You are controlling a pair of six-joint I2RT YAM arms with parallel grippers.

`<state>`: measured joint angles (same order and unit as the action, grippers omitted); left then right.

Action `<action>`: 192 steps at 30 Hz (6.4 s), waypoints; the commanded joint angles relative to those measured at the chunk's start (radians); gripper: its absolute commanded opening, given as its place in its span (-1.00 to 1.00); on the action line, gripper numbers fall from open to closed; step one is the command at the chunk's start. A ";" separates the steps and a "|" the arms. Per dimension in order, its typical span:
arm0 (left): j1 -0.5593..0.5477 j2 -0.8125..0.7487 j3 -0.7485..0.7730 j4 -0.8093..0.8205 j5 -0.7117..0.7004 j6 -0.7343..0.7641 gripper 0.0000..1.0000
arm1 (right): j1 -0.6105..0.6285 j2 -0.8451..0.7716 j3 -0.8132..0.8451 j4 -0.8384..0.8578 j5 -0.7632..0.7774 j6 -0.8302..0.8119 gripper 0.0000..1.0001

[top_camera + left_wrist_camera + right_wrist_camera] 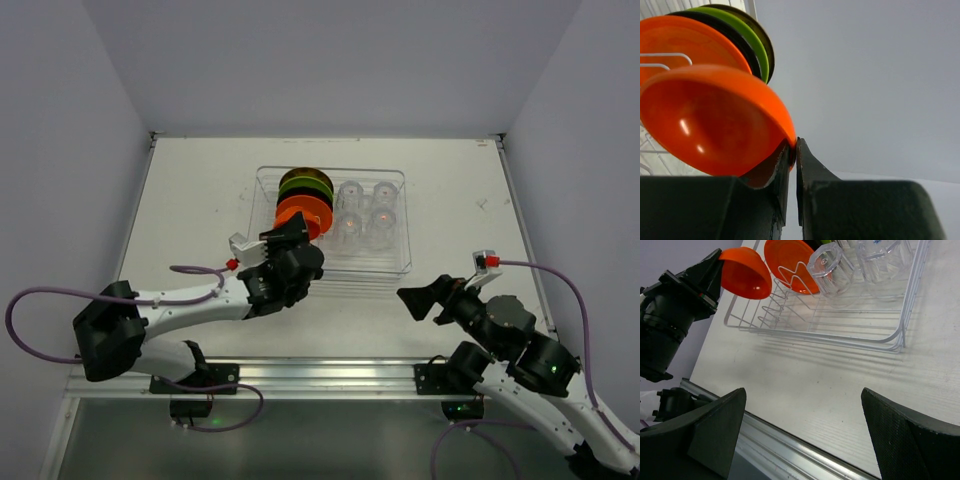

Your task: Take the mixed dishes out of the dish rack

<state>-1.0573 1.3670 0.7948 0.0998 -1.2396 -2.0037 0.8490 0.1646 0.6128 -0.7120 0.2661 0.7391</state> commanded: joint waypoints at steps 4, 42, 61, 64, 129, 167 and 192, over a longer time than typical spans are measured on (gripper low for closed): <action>-0.006 -0.089 0.046 0.028 -0.089 0.235 -1.00 | 0.002 0.010 -0.001 0.028 -0.007 -0.012 0.98; -0.622 -0.042 0.314 -0.902 0.819 1.896 -1.00 | 0.002 0.685 0.476 -0.132 -0.375 -0.224 0.73; -0.644 0.115 0.409 -0.910 0.921 2.152 -1.00 | 0.248 0.973 0.409 -0.213 -0.268 -0.224 0.26; -0.644 0.126 0.408 -0.916 0.922 2.152 -1.00 | 0.254 0.998 0.419 -0.215 -0.222 -0.230 -0.06; 0.342 -0.373 0.238 -0.606 0.674 1.439 1.00 | -1.005 1.883 1.021 0.118 -0.314 -0.188 -0.78; 0.370 0.032 0.486 -0.770 0.740 0.166 0.84 | -0.981 0.304 0.019 0.376 -0.597 0.097 0.98; 0.398 0.415 0.724 -0.790 0.641 0.071 0.00 | -0.979 0.116 -0.053 0.276 -0.381 -0.047 0.98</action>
<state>-0.6712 1.7676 1.4704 -0.7174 -0.5190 -1.9434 -0.1299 0.2813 0.5648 -0.4564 -0.1040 0.7136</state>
